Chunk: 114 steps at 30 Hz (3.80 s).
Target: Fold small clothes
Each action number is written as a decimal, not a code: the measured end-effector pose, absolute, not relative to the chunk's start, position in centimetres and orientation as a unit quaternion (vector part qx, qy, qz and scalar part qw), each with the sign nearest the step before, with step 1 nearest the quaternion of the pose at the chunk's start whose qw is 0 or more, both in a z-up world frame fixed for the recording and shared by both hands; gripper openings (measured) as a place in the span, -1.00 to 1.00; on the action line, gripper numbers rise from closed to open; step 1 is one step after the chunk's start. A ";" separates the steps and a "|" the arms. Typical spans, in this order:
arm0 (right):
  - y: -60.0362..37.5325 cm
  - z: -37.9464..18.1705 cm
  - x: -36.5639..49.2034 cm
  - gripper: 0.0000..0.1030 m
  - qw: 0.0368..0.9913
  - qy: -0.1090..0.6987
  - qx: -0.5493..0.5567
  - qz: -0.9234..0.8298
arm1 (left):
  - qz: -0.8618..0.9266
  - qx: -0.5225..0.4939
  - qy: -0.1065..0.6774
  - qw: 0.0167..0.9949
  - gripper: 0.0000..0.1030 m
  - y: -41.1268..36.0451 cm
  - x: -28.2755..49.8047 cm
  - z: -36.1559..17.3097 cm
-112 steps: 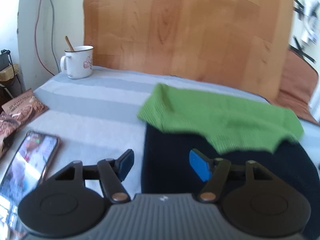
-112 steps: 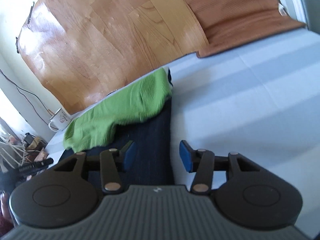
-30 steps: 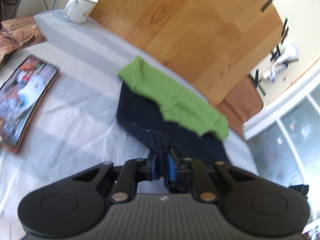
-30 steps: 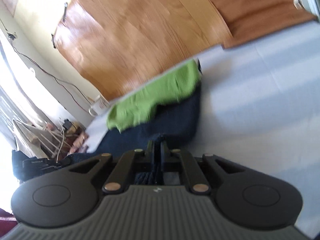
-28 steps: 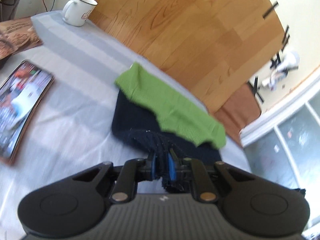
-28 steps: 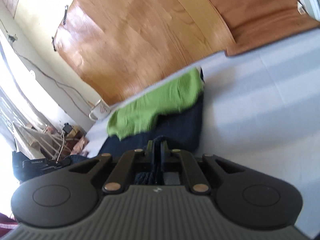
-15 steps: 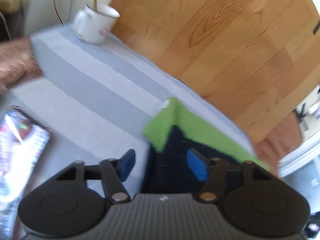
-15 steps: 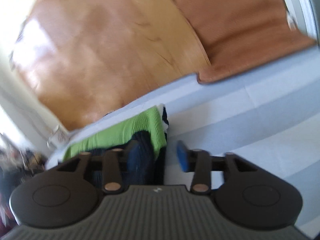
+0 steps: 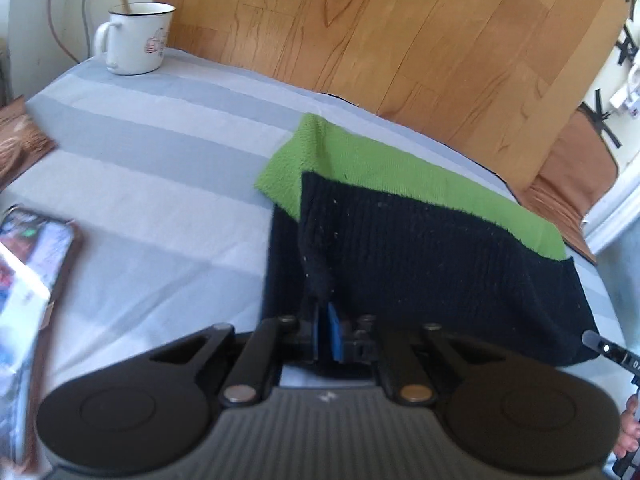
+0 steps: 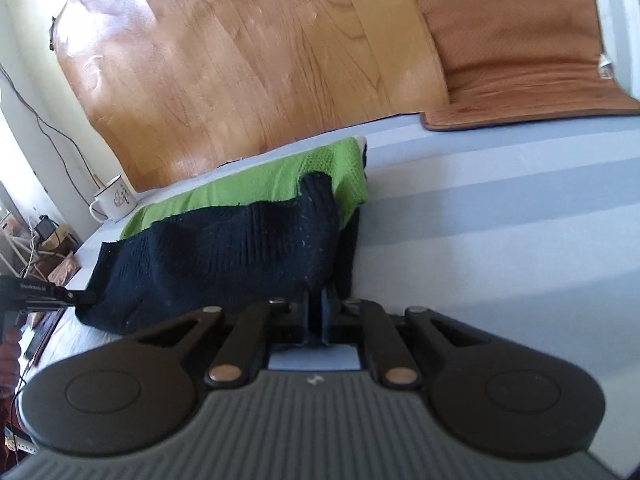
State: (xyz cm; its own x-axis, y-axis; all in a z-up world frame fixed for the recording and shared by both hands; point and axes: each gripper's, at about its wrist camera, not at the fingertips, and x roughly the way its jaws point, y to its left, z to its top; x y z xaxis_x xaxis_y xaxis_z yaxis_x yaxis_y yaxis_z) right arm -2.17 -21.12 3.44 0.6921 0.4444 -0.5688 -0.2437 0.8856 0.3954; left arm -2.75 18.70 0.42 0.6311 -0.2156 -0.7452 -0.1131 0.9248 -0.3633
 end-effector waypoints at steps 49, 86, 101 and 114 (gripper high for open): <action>-26.4 -0.7 -11.5 -0.44 0.841 0.399 0.339 0.138 | -0.065 -0.360 0.451 0.814 -0.59 21.1 -14.1 -2.8; -25.7 7.5 -6.2 -0.80 0.920 0.240 0.190 0.246 | -0.091 -0.133 0.269 0.950 -0.83 17.4 -10.3 4.4; -29.4 2.1 -3.1 0.28 0.880 0.310 0.313 0.177 | -0.039 -0.171 0.283 0.943 -0.41 16.1 -6.0 3.7; -25.1 1.0 -2.6 0.27 0.889 0.340 0.257 0.165 | -0.078 -0.061 0.304 0.948 -0.33 10.5 -4.7 0.0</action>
